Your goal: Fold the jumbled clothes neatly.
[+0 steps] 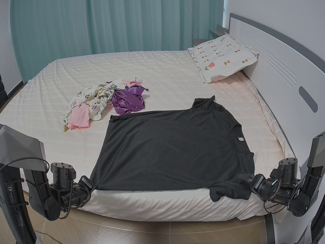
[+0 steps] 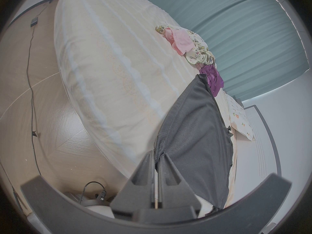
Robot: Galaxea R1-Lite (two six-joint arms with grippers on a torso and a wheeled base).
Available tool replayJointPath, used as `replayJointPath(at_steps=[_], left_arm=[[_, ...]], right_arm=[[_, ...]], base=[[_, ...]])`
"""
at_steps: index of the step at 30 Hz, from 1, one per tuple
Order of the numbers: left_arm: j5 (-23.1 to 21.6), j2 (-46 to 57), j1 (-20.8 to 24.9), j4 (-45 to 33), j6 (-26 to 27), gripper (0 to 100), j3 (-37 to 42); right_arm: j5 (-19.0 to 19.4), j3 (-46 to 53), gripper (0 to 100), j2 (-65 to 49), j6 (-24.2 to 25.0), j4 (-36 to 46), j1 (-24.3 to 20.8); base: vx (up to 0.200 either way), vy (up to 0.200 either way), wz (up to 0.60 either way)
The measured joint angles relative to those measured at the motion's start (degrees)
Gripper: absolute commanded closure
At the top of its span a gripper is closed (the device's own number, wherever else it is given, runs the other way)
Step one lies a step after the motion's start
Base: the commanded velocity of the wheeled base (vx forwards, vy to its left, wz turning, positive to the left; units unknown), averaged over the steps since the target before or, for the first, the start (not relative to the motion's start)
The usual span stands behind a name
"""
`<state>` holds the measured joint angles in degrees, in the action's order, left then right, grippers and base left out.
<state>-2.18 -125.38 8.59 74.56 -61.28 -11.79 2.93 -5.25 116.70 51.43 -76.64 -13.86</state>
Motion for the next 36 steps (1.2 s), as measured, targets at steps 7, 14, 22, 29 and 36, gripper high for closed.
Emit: replayJointPath(at_steps=[7, 14, 22, 29, 36], left_arm=[[-1.04, 0.07, -0.22, 0.02, -0.11, 100, -0.13], [-1.23, 0.11, -0.61, 0.07, -0.13, 100, -0.39], [-2.35, 0.13, -0.83, 0.13, -0.22, 100, -0.88], [-2.49, 0.18, -1.11, 0.13, -0.29, 100, -1.08], [-2.49, 0.16, -2.58, 2.68, -0.99, 100, -1.63]], right_arm=[[1.45, 2.72, 0, 5.1, -5.23, -5.01, 4.79], [2.4, 1.51, 0, 9.31, -5.42, -11.14, 6.12], [3.74, 0.18, 100, 11.54, -5.45, -12.31, 6.25], [4.16, -0.04, 100, 8.46, -5.45, -12.34, 7.78], [6.0, -1.72, 100, 5.46, -5.62, -12.31, 8.66]], base=[[0.0, 0.0, 0.0], [0.0, 0.0, 0.0], [0.0, 0.0, 0.0], [0.0, 0.0, 0.0], [0.0, 0.0, 0.0]])
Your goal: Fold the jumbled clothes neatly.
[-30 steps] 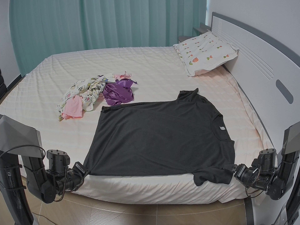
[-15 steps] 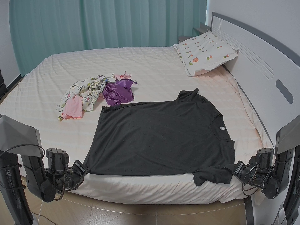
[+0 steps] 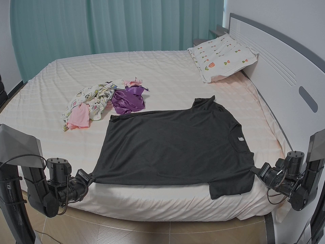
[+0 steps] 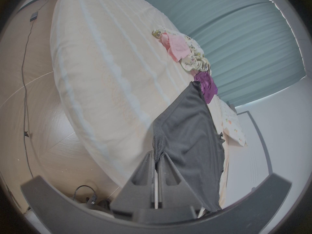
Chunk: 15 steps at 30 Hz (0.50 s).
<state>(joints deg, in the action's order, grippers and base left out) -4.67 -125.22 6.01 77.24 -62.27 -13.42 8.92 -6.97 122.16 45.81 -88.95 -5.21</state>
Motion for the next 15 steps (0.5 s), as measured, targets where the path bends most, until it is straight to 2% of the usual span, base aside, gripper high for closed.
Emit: replayJointPath(at_steps=[6, 14, 15], left_arm=[[-0.04, -0.46, -1.74, 3.54, -1.21, 100, -0.2], [-0.01, -1.29, -2.21, 4.35, -1.32, 100, -0.2], [0.0, -1.33, -2.21, 4.35, -1.32, 100, -0.2]], right_arm=[[1.99, -5.07, 100, -0.3, -0.27, 0.6, 1.1], [2.86, -11.48, 100, 3.63, -0.52, 1.97, 1.05], [2.89, -12.45, 0, 4.49, -0.55, 1.95, 1.05]], base=[[0.0, 0.0, 0.0], [0.0, 0.0, 0.0], [0.0, 0.0, 0.0]])
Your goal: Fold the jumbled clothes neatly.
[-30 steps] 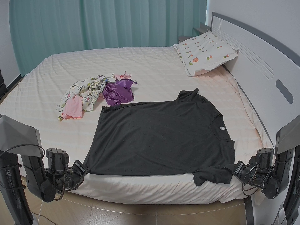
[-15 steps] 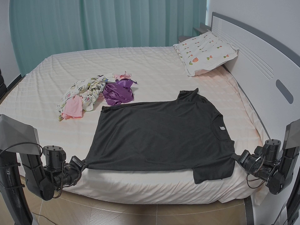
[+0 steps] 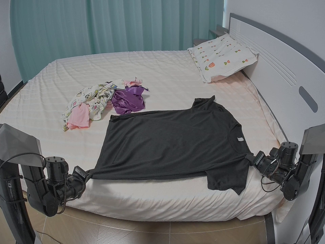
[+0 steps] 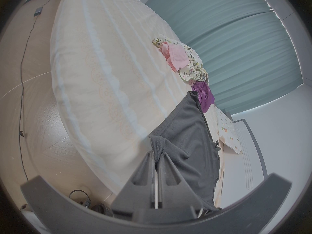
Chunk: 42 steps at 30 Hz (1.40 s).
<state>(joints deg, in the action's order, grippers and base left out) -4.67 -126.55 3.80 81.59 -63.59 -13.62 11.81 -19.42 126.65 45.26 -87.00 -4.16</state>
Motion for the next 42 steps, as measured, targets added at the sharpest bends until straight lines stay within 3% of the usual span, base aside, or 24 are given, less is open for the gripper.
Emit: replayJointPath(at_steps=[11, 18, 25, 32, 42], left_arm=[[0.02, -0.38, 0.07, 0.13, -0.02, 100, 0.0], [0.0, -0.38, 0.07, 0.13, 0.01, 100, 0.0], [0.0, -0.4, 0.07, 0.13, 0.06, 100, 0.0], [-0.04, -0.43, 0.07, 0.13, 0.12, 100, -0.07], [-0.06, -0.43, 0.11, 0.13, 0.11, 100, -0.05]], right_arm=[[-0.32, -3.9, 0, 4.0, 0.0, -0.26, 2.26], [0.06, 2.39, 0, 1.27, 0.0, -0.41, 3.63], [0.15, 12.68, 0, -2.36, 0.09, -1.07, -1.68], [-0.16, 15.18, 0, -0.9, -0.07, -1.95, -7.06], [-0.11, 9.64, 0, 1.91, -3.85, -2.0, -5.51]], base=[[0.0, 0.0, 0.0], [0.0, 0.0, 0.0], [0.0, 0.0, 0.0], [0.0, 0.0, 0.0], [0.0, 0.0, 0.0]])
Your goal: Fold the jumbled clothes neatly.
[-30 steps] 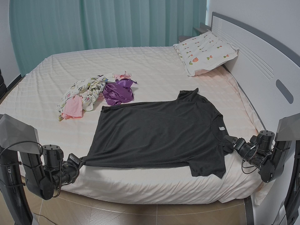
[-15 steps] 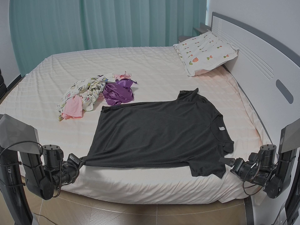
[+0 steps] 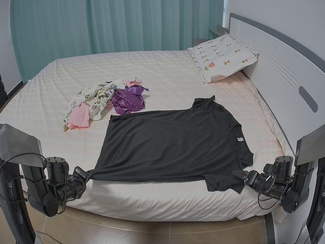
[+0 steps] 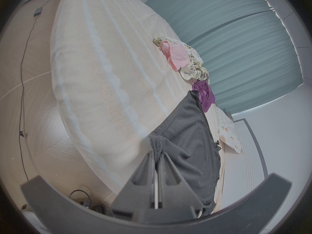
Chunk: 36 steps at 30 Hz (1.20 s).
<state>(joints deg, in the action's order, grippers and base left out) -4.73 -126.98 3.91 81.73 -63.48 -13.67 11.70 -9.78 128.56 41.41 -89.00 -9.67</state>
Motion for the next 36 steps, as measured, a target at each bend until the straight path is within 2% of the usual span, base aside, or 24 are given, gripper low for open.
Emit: replayJointPath(at_steps=[8, 9, 29, 30, 36], left_arm=[[0.05, -0.04, 0.11, 0.0, 0.11, 100, 0.05], [0.05, -0.04, 0.11, 0.0, 0.15, 100, 0.05], [0.06, -0.2, 0.22, 0.0, 0.26, 100, 0.05], [0.06, -0.2, 0.22, 0.0, 0.23, 100, 0.05], [0.09, -0.2, 0.22, -0.02, 0.28, 100, 0.09]], right_arm=[[0.17, -6.62, 0, 4.35, -2.3, 0.02, 0.74], [0.2, -7.12, 100, 4.73, -2.38, 0.0, 0.77], [0.22, -15.97, 100, 8.05, -2.38, 0.02, 3.44], [0.2, -16.24, 0, 8.31, -2.38, 0.02, 3.44], [0.11, -17.92, 0, 9.58, -2.15, 0.02, 3.45]], base=[[0.0, 0.0, 0.0], [0.0, 0.0, 0.0], [0.0, 0.0, 0.0], [0.0, 0.0, 0.0], [0.0, 0.0, 0.0]])
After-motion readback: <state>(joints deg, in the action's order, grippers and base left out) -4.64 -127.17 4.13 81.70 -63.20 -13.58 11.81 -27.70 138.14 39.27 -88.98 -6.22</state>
